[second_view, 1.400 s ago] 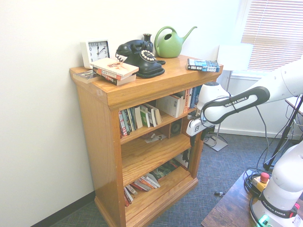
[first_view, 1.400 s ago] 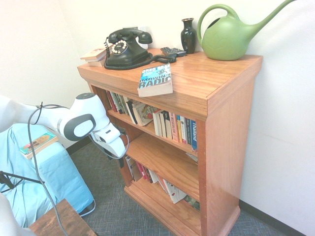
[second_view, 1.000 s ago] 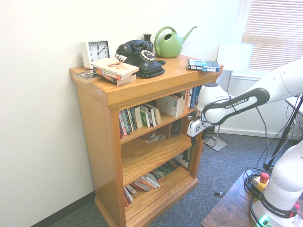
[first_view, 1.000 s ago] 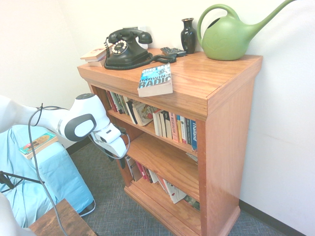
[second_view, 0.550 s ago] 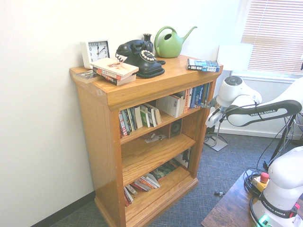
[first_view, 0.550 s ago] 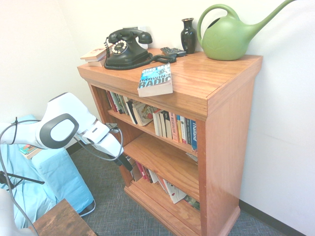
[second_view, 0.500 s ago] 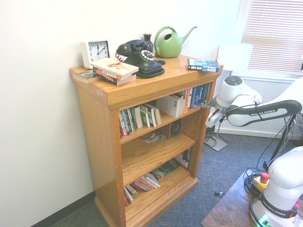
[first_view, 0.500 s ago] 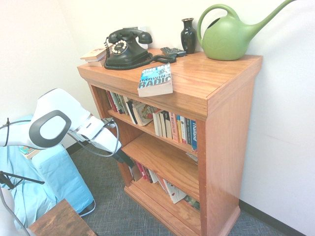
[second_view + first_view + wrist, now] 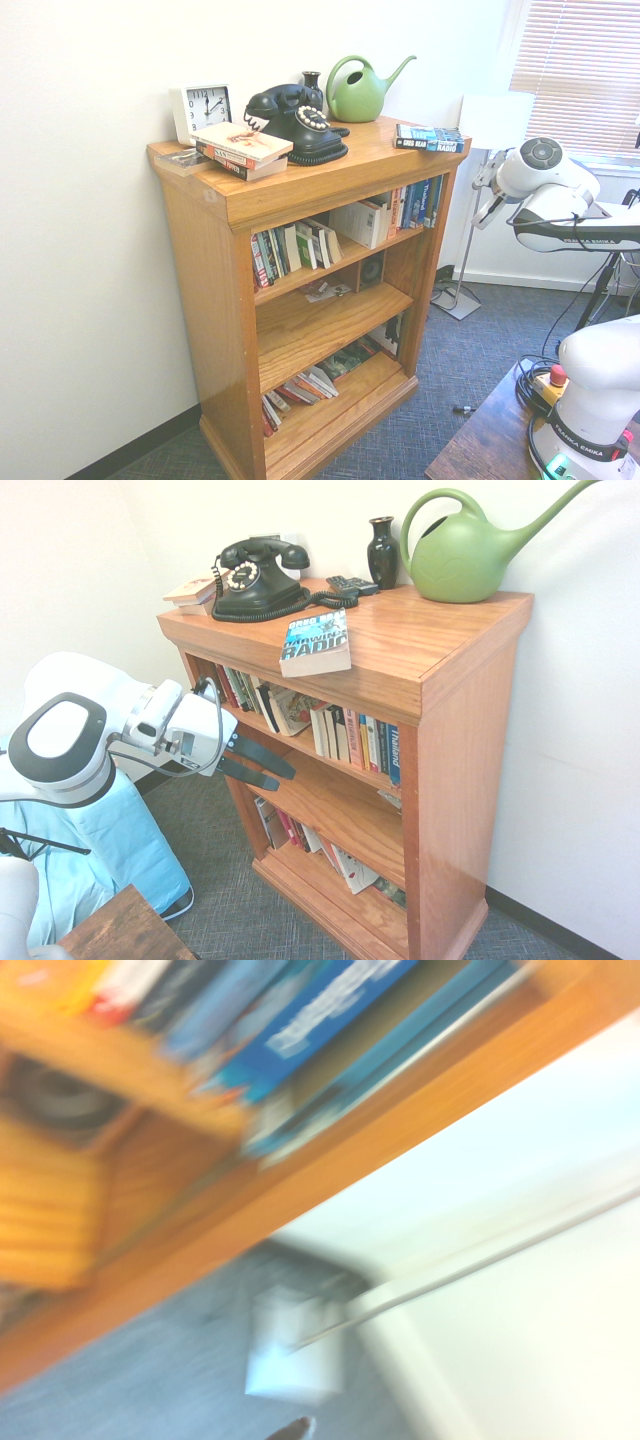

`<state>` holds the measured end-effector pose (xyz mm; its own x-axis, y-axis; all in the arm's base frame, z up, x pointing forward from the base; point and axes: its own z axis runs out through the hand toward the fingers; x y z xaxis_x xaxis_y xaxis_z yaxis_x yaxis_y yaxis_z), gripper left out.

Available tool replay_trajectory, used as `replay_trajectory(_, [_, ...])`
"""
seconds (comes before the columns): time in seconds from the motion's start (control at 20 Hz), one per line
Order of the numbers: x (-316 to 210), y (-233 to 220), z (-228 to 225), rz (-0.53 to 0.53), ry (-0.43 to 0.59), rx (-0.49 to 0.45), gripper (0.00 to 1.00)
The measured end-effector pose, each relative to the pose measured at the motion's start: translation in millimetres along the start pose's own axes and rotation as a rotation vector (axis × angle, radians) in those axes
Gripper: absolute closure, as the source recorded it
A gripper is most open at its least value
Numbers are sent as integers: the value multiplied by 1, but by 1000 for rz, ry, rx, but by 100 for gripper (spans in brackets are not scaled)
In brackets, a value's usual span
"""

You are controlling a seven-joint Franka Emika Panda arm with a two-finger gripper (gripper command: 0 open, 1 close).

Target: Put the book on the shelf

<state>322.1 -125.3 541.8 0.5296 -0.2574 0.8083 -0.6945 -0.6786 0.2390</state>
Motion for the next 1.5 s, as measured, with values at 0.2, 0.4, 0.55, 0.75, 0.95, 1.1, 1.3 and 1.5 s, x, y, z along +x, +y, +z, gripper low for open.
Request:
replay_trajectory(0.2, [36, 14, -12, -98, 150, -44, 0])
replay_trajectory(0.4, [59, 12, -14, -175, 234, -44, 0])
replay_trajectory(0.55, [62, 3, -14, -244, 278, -18, 0])
replay_trajectory(0.75, [70, -2, -25, -325, 348, -11, 0])
replay_trajectory(0.95, [76, -11, -29, -387, 384, -10, 0])
replay_trajectory(1.1, [76, -21, -26, -433, 394, 14, 0])
replay_trajectory(1.3, [82, -32, -26, -469, 410, 38, 0])
replay_trajectory(1.5, [88, -39, -21, -487, 412, 57, 0])
